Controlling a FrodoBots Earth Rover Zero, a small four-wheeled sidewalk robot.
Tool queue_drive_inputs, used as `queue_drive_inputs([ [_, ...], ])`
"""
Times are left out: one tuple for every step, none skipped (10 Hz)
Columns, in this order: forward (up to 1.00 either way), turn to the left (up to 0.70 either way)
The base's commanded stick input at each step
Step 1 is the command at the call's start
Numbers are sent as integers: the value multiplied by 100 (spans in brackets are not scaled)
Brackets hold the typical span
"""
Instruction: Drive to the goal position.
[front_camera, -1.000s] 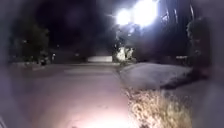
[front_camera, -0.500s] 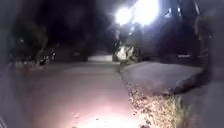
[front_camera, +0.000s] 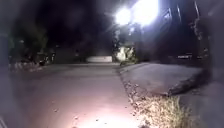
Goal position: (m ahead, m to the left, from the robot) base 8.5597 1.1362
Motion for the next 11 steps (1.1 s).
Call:
queue_drive_inputs([
  [70,0],
  [70,0],
  [70,0],
  [70,0],
  [70,0],
  [70,0],
  [70,0],
  [70,0],
  [70,0],
  [70,0],
  [70,0],
])
